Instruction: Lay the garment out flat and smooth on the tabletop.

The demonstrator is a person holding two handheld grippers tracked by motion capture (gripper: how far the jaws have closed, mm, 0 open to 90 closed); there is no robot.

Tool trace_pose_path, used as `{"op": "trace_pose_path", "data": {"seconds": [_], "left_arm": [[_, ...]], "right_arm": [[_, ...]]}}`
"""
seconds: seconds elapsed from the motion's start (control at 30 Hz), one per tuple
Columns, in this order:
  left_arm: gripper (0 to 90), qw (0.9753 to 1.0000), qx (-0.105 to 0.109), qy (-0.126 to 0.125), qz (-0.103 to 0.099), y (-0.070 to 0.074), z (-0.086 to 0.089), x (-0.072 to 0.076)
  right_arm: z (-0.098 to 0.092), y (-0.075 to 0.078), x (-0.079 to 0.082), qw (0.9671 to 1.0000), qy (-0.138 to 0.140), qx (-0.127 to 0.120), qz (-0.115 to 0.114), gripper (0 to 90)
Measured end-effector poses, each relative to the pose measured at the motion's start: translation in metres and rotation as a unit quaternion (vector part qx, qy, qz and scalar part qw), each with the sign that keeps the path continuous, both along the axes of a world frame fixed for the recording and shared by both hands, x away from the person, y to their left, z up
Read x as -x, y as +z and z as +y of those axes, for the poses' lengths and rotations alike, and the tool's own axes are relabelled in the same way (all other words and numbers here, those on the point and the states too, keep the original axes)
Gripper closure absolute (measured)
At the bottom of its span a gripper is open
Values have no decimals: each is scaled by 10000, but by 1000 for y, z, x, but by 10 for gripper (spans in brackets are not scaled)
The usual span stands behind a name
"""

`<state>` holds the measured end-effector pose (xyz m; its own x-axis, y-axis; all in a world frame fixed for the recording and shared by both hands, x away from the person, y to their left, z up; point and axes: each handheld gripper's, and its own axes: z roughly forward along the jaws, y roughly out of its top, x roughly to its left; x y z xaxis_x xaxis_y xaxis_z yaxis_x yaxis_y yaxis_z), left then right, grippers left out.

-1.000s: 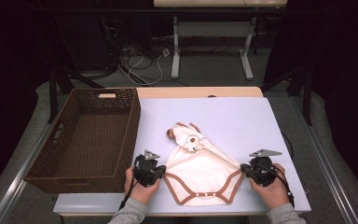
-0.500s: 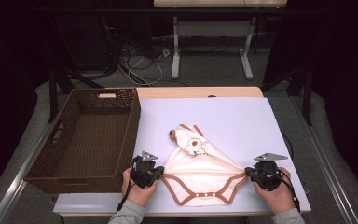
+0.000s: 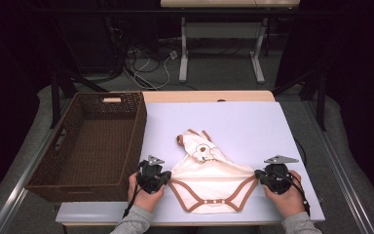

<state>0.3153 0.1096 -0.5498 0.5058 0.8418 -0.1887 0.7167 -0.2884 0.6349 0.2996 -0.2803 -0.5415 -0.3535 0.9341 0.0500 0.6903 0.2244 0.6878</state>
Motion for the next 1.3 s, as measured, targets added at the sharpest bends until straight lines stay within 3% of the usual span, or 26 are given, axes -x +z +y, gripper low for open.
{"op": "trace_pose_path", "data": {"seconds": [0.2, 0.47, 0.63, 0.93, 1.0, 1.2, 1.3], "left_arm": [[867, 10000, 50, 34, -10, 1, 2, 0], [746, 9998, 89, 119, -97, 5, 1, -2], [676, 9997, 164, 97, -136, 10, -4, -6], [555, 9991, 83, 39, -416, 22, -11, -17], [535, 9991, 115, 37, -398, 24, -12, -19], [463, 9987, 283, 36, -415, 26, -14, -28], [447, 9987, 307, -9, -395, 26, -14, -33]], "right_arm": [[2, -1, -3, 10000, 28, -6, 28, 866], [1, 6, 3, 9997, 67, -228, -6, 764], [4, 12, 3, 9994, 174, -237, -162, 713], [7, 18, -10, 9976, 477, -151, -479, 567], [9, 19, -14, 9970, 526, -135, -543, 552], [17, 21, -23, 9967, 684, -205, -390, 517], [22, 22, -28, 9957, 831, -92, -406, 514]]}}
